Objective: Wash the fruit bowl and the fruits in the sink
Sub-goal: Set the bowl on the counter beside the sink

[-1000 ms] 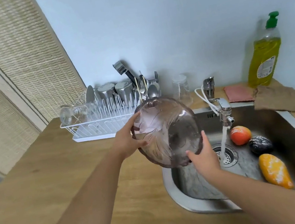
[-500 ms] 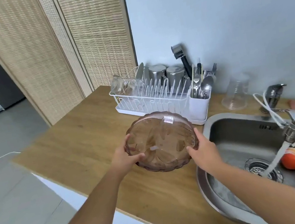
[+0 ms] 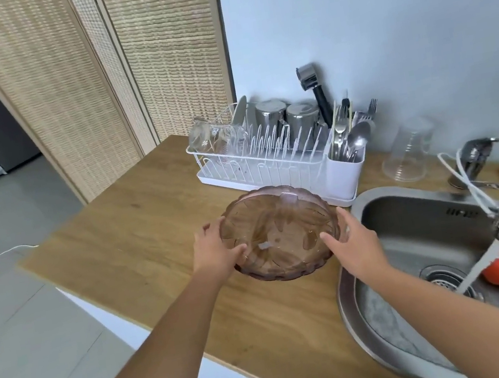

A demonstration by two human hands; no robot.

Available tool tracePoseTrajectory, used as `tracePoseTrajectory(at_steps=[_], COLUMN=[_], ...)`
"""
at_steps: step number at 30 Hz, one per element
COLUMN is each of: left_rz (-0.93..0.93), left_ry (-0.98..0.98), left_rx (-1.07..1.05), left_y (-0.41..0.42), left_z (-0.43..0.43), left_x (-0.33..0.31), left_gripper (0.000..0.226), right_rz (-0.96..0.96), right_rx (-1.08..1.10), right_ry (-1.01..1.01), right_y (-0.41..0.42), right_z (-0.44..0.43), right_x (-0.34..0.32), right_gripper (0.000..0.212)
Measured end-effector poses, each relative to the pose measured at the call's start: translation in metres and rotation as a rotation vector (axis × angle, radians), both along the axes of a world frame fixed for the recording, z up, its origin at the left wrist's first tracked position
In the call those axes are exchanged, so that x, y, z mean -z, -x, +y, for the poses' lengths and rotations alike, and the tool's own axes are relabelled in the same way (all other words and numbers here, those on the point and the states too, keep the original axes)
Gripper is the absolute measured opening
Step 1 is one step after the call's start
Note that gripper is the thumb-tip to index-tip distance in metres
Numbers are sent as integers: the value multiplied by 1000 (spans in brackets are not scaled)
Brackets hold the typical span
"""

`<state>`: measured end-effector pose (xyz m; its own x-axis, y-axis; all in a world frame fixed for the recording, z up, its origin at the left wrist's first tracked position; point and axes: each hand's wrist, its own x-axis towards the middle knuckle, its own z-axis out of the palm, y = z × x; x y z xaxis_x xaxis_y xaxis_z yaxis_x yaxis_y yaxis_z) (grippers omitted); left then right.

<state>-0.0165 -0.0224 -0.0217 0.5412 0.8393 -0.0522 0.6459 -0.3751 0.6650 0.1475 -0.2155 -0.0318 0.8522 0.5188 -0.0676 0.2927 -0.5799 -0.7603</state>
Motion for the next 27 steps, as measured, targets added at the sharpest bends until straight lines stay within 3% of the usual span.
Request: tracePoseTrajectory(at_steps=[5, 7, 14, 18, 22, 27], left_rz=[-124, -194, -261, -183, -19, 278], left_ry=[-197, -237, -115, 7, 196, 410], left_rx=[214, 330, 851, 1049, 1132, 1079], left_y=[-29, -46, -116, -148, -186, -234], left_z=[-36, -62, -181, -243, -292, -333], left_x=[-29, -37, -13, 15, 43, 76], left_gripper=[47, 40, 25, 18, 20, 46], right_rz=[-89, -132, -116, 6, 130, 293], right_rx=[73, 117, 455, 550, 607, 565], right_ry=[-90, -111, -60, 128, 336, 528], right_y=[0, 2, -6, -21, -42, -68], right_z=[-32, -53, -166, -230, -274, -294], right_x=[-11, -11, 4, 14, 28, 49], right_gripper=[18, 8, 21, 19, 52, 78])
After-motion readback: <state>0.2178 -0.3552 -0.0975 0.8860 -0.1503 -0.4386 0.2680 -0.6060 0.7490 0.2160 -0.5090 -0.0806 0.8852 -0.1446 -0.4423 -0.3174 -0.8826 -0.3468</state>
